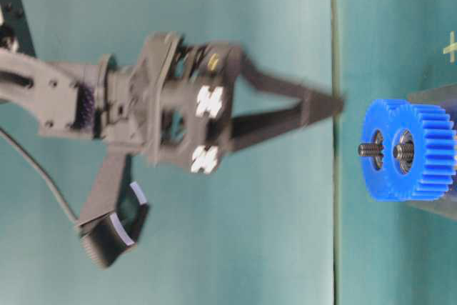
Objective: Fit the small gear onto the shaft.
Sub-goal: 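Press the gear down the shaft with the right gripper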
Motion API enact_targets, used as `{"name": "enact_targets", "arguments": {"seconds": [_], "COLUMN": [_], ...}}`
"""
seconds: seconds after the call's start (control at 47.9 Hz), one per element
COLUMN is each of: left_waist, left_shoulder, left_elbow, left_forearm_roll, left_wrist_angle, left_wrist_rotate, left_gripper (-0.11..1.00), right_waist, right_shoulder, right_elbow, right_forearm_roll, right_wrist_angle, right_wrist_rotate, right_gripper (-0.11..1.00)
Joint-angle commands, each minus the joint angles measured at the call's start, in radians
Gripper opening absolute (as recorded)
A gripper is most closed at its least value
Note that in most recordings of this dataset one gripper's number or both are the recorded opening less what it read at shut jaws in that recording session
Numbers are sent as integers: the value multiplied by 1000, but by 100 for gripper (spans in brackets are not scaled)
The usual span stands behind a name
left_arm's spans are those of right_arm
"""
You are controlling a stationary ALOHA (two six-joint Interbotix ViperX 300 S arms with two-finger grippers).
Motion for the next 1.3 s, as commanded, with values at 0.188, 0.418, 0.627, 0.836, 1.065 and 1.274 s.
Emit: {"name": "enact_targets", "arguments": {"seconds": [0.188,0.418,0.627,0.836,1.065,1.274], "left_waist": [2,2,2,2,2,3], "left_shoulder": [0,-2,-2,-3,0,-2], "left_elbow": [-15,-12,-12,-11,-9,-11], "left_forearm_roll": [3,2,3,2,3,3], "left_wrist_angle": [-9,-9,-9,-9,-9,-9], "left_wrist_rotate": [0,0,0,0,0,0], "left_gripper": [0,0,0,0,0,0], "right_waist": [-34,-23,26,80,32,5], "right_shoulder": [75,95,37,-28,-28,29], "right_elbow": [-49,-11,61,61,11,-17], "right_forearm_roll": [-3,12,61,100,64,66], "right_wrist_angle": [-83,-66,-28,-5,-109,-169], "right_wrist_rotate": [-21,-20,-5,15,3,-38], "right_gripper": [-1,-1,-1,-1,-1,-1]}}
